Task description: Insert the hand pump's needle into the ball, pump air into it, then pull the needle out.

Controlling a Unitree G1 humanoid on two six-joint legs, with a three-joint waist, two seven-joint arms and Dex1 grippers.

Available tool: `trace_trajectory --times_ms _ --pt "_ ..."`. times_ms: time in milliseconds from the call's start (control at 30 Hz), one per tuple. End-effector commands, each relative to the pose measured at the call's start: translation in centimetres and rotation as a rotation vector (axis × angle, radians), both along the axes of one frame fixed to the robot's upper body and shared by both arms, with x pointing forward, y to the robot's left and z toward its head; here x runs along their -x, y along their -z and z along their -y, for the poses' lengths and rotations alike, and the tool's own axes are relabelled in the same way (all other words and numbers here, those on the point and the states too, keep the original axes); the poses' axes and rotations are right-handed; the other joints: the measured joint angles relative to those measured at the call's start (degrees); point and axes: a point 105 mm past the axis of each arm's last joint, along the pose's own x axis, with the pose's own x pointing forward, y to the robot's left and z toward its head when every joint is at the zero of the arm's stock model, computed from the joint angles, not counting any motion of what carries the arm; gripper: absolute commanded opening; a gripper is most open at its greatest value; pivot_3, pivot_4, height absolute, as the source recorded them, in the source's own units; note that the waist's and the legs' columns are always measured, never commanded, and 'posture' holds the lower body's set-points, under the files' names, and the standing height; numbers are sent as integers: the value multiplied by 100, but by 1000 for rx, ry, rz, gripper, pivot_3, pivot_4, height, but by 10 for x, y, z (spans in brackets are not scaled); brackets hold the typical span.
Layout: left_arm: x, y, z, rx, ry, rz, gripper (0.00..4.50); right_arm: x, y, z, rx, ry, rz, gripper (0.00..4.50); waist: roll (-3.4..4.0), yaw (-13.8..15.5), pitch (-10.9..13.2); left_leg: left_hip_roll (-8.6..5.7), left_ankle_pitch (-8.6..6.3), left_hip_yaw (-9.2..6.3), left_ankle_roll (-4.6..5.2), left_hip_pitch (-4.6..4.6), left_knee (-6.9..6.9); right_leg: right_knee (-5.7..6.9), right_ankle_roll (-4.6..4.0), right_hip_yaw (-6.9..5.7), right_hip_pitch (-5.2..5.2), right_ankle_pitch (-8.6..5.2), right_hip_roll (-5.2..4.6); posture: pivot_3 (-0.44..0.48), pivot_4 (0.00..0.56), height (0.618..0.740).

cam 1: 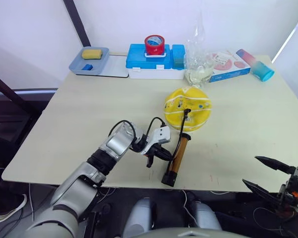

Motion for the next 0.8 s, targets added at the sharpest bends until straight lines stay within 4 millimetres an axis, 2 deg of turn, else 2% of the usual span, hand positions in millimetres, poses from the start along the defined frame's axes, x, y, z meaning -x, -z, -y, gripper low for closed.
trace_trajectory --times_ms 33,300,467,700,800 --pt "-4 -8 -8 -6 8 22 45 0 -6 -3 0 -31 21 4500 0 -2 0 0 0 0 0 0 0 0 0 0 0 0 0 0 150 737" --pt "-10 -15 -11 34 64 47 45 -1 -6 -6 8 -58 18 4500 0 4 0 0 0 1 0 0 3 1 0 0 0 0 2 0 150 737" --pt "-13 -12 -21 -12 84 49 45 0 -5 -8 12 -73 18 4500 0 0 0 0 0 1 0 0 3 2 0 1 0 0 4 0 150 737" --pt "-13 -10 -24 -9 67 39 45 -2 -7 -10 7 -81 25 4500 -1 0 0 1 0 2 0 0 4 2 1 2 0 0 4 0 150 737" --pt "-17 -10 -23 7 22 51 981 -2 -7 -10 7 -85 24 4500 -1 0 1 1 0 2 0 0 6 4 1 2 0 0 5 0 150 737"
